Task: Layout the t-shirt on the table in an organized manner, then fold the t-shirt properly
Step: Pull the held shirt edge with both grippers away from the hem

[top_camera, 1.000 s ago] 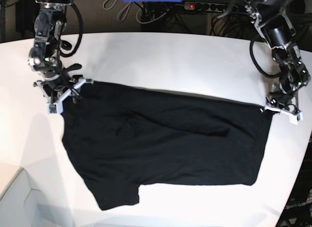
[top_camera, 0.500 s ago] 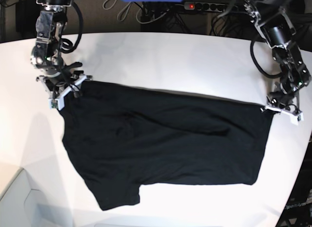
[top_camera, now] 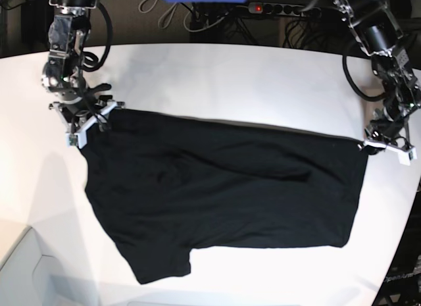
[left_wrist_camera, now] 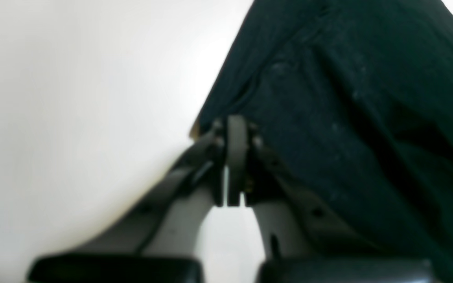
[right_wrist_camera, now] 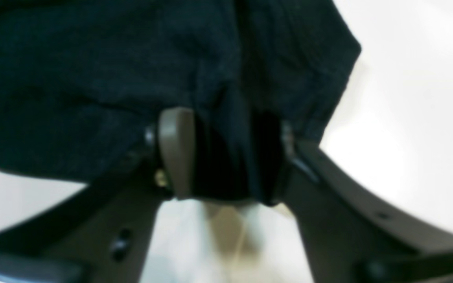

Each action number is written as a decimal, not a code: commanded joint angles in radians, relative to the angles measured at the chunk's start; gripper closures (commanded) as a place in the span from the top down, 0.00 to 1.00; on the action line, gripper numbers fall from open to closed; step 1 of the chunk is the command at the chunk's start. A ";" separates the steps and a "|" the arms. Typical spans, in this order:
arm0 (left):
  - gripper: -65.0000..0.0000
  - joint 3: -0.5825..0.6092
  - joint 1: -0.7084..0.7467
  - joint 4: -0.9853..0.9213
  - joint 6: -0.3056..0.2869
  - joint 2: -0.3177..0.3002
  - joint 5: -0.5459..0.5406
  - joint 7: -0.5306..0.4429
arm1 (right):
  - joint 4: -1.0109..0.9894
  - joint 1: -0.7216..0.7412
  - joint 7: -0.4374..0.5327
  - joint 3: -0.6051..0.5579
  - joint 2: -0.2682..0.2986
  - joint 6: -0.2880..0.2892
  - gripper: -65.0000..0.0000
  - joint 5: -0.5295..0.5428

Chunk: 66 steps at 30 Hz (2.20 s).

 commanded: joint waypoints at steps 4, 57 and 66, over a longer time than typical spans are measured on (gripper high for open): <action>0.00 -0.002 0.019 0.025 -0.004 -0.023 -0.011 -0.015 | 0.006 -0.027 -0.024 0.000 0.002 0.002 0.05 0.005; 0.44 0.021 -0.165 -0.056 -0.002 0.034 0.232 0.020 | 0.063 -0.125 -0.024 -0.002 0.004 0.003 0.00 0.007; 0.06 0.027 -0.154 -0.054 -0.004 0.034 0.225 0.017 | 0.063 -0.124 -0.024 -0.002 0.004 0.003 0.00 0.007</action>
